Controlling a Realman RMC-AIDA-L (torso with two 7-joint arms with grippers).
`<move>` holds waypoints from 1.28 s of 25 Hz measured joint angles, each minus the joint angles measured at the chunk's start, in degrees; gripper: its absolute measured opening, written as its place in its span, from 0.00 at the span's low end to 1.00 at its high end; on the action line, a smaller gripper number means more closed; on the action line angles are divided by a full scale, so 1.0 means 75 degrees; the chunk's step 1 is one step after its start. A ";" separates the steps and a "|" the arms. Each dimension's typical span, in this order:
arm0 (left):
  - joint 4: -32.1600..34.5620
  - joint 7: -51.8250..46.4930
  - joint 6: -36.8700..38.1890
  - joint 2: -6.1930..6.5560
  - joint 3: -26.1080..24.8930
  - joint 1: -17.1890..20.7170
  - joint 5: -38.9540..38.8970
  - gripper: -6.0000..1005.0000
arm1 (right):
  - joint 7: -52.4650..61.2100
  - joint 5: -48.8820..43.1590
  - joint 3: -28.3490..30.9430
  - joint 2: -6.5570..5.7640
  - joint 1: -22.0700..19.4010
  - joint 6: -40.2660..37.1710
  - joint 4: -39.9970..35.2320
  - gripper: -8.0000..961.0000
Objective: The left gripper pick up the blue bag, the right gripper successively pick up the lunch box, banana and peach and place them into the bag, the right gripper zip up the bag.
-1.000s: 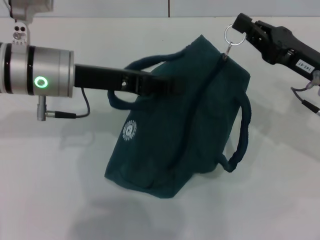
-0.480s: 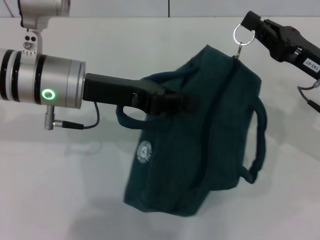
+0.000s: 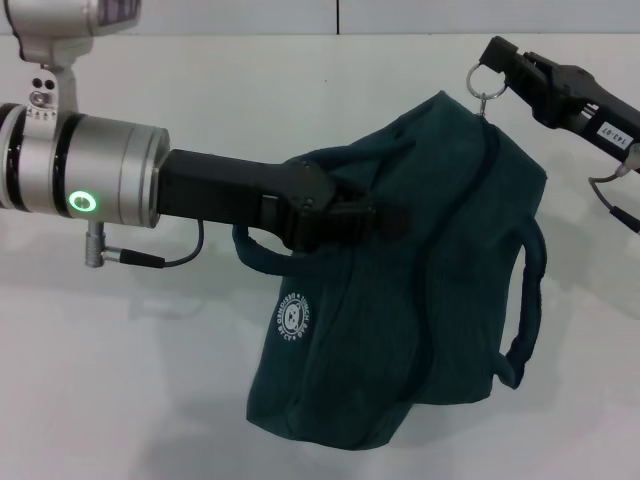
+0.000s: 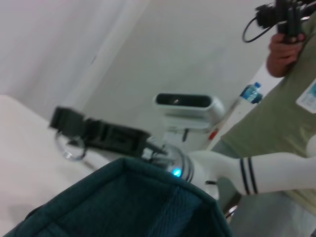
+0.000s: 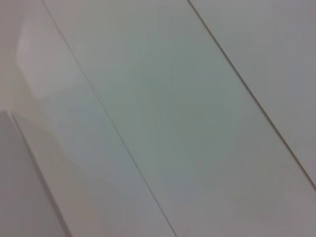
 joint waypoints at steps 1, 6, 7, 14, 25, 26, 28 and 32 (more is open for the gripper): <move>0.0001 0.0110 0.0073 0.0000 0.0000 0.0032 -0.0146 0.06 | 0.0016 0.0000 -0.0001 0.0001 0.0000 0.0029 0.0001 0.09; 0.0038 0.0268 0.0116 0.0000 0.0001 0.0085 -0.0259 0.07 | 0.0074 -0.0033 -0.0004 0.0006 0.0025 0.0182 0.0177 0.10; 0.0038 0.0310 0.0141 0.0000 0.0001 0.0094 -0.0306 0.07 | 0.0075 -0.0035 -0.0004 0.0006 0.0035 0.0191 0.0205 0.10; 0.0003 0.0502 0.0143 -0.0001 -0.0043 0.0140 -0.0601 0.08 | 0.0078 -0.0038 -0.0079 0.0017 0.0058 0.0212 0.0277 0.10; -0.0075 0.0431 -0.0903 -0.0001 -0.0071 0.0085 -0.0623 0.09 | 0.0094 0.0449 -0.0027 -0.0059 -0.0271 0.0044 0.0176 0.21; -0.0153 0.0425 -0.1068 0.0002 -0.0070 0.0043 -0.0623 0.09 | 0.0088 0.0514 -0.0022 -0.0081 -0.0361 0.0043 0.0139 0.24; -0.0345 0.0421 -0.1328 0.0010 -0.0071 -0.0056 -0.0625 0.09 | 0.0092 0.0578 0.0025 -0.0119 -0.0520 0.0041 0.0030 0.29; -0.0831 0.0419 -0.2038 0.0030 -0.0094 -0.0293 -0.0626 0.10 | 0.0105 0.0586 0.0191 -0.0154 -0.0761 0.0037 -0.0145 0.44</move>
